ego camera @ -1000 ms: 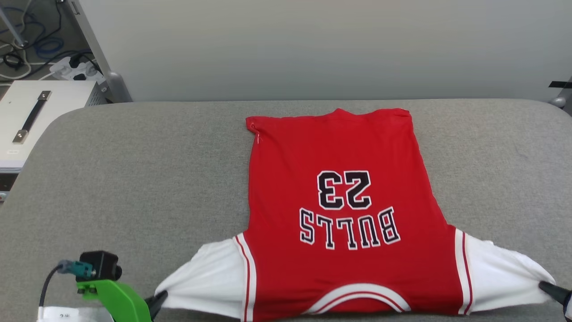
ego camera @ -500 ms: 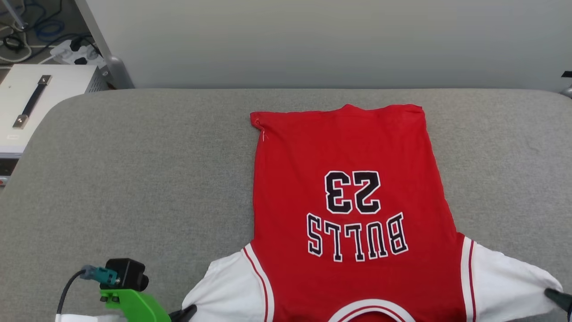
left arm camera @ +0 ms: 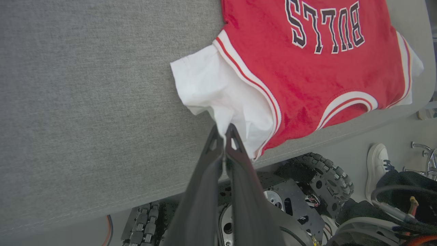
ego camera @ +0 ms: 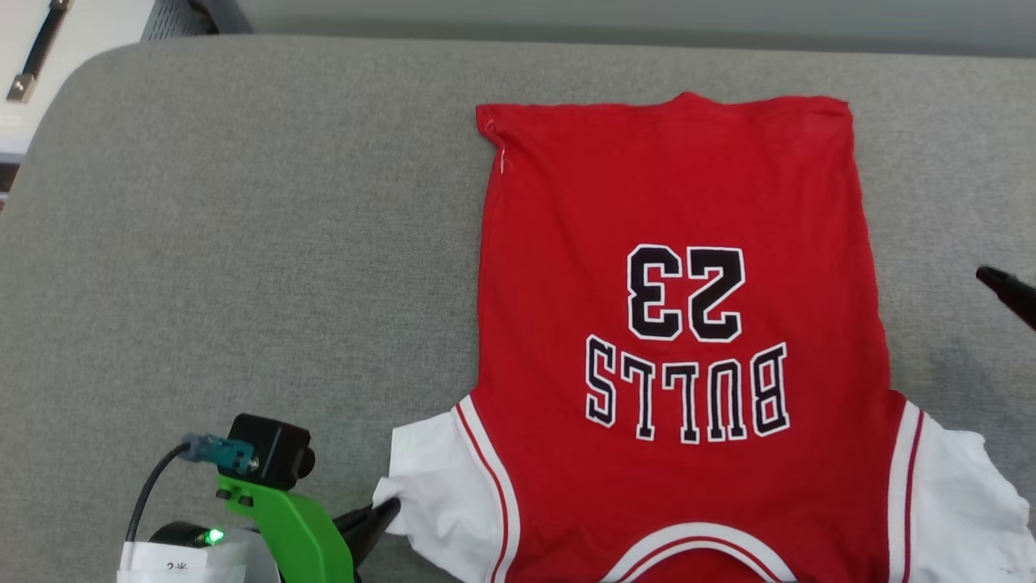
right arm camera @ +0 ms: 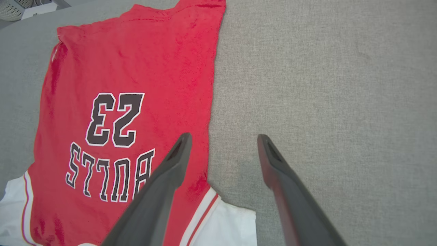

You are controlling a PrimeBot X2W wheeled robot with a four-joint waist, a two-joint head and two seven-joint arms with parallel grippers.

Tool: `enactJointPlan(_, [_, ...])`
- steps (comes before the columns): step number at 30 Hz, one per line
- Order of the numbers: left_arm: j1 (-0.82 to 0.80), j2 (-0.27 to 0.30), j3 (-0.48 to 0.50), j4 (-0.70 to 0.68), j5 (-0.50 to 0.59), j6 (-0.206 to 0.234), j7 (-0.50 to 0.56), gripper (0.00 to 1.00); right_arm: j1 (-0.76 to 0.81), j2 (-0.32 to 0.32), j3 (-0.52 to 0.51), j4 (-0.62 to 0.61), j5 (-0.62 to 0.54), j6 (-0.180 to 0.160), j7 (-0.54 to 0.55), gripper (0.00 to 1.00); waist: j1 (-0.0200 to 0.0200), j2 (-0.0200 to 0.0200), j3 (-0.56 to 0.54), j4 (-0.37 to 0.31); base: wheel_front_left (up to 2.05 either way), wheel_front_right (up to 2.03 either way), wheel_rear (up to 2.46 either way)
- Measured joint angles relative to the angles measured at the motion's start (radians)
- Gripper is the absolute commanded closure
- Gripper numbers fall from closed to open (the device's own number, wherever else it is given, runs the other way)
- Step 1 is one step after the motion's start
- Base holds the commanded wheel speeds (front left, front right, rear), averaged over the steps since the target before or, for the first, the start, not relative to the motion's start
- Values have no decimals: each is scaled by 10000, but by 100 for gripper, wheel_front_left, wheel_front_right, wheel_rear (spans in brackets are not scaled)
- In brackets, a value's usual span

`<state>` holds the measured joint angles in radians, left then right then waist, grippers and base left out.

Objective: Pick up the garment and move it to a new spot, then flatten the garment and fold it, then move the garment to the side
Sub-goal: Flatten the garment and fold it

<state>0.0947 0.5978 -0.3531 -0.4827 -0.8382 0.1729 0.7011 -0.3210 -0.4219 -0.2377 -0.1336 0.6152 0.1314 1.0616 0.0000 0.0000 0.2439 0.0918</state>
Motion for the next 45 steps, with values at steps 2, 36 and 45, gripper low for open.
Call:
enactJointPlan(2, [-216,-10,-82,-125,109,-8,4,100,-884,-167,268,372,-144,0,128,0,0,0,372,146,0,0,0])
enactJointPlan(36, [-1564,-928,-1041,399,656,-717,-727,100,-7420,-2080,2652,5789,-1864,-2,-186,100,2,0,3966,2930,0,0,0])
enactJointPlan(45, [-1605,-922,-1024,514,706,-698,-725,100,-6920,-2008,2794,6075,-1747,-2,-625,100,1,0,3542,2718,0,0,0])
